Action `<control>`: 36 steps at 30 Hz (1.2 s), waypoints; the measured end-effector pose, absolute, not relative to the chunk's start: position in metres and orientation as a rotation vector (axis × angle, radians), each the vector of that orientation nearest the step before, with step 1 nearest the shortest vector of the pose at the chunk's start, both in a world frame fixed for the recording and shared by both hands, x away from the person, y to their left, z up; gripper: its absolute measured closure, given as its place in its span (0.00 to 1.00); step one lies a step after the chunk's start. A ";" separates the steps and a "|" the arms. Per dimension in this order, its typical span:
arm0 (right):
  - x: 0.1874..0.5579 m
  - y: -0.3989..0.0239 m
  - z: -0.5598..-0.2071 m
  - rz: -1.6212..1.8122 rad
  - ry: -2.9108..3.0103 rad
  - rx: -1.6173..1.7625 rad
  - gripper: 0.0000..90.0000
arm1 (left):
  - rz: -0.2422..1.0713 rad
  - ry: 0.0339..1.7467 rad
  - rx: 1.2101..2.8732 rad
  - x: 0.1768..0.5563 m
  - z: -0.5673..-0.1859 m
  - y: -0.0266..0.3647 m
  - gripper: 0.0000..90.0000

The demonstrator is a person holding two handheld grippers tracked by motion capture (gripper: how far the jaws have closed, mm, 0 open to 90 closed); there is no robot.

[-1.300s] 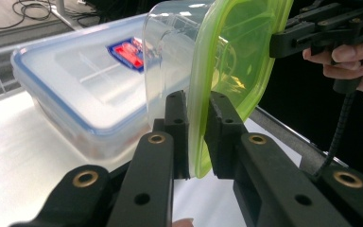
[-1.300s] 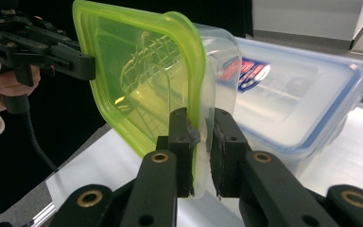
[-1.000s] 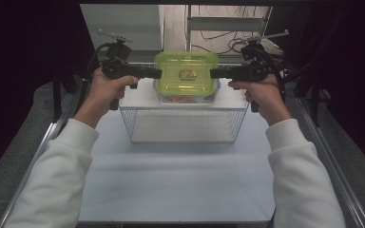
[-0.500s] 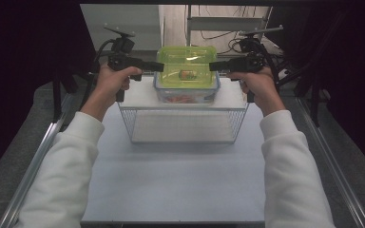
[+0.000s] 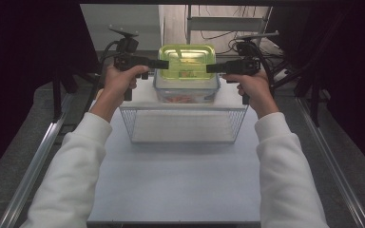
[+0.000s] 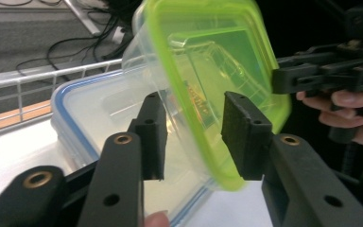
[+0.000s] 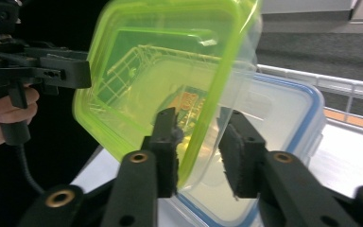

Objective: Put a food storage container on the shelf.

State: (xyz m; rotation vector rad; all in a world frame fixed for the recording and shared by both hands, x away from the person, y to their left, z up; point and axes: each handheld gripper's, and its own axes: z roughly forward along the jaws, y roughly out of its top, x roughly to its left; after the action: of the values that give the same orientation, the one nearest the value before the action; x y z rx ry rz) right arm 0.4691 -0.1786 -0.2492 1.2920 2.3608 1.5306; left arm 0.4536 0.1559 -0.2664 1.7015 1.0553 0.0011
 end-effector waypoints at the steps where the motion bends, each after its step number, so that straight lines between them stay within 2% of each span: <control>1: 0.469 -0.179 -0.250 1.528 2.354 1.298 0.69 | -0.001 1.051 1.705 0.455 -0.267 0.156 0.64; 3: 0.470 -0.180 -0.251 1.529 2.338 1.318 0.67 | -0.011 1.054 1.699 0.456 -0.269 0.154 0.62; 6: 0.470 -0.181 -0.252 1.547 2.335 1.323 0.66 | -0.012 1.045 1.703 0.457 -0.271 0.153 0.50; 8: 0.469 -0.180 -0.254 1.558 2.325 1.323 0.58 | -0.018 1.049 1.678 0.458 -0.271 0.152 0.43; 11: 0.468 -0.179 -0.253 1.547 2.306 1.339 0.54 | -0.016 1.038 1.673 0.457 -0.270 0.152 0.34; 12: 0.468 -0.179 -0.253 1.547 2.306 1.339 0.54 | -0.016 1.038 1.673 0.457 -0.270 0.152 0.33; 13: 0.467 -0.179 -0.252 1.554 2.295 1.343 0.49 | -0.010 1.038 1.681 0.457 -0.269 0.153 0.32; 16: 0.465 -0.181 -0.250 1.563 2.283 1.342 0.43 | 0.007 1.032 1.679 0.454 -0.267 0.157 0.30; 22: 0.459 -0.186 -0.246 1.581 2.270 1.346 0.42 | 0.037 1.039 1.689 0.447 -0.263 0.162 0.24; 36: 0.443 -0.213 -0.244 1.616 2.315 1.320 0.38 | 0.054 1.043 1.784 0.414 -0.266 0.189 0.27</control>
State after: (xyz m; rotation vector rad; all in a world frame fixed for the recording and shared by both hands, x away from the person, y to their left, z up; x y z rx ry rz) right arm 0.4428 -0.2126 -0.2435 1.3198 2.3149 1.6161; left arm 0.4139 0.1887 -0.2655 1.7840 1.0431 0.0538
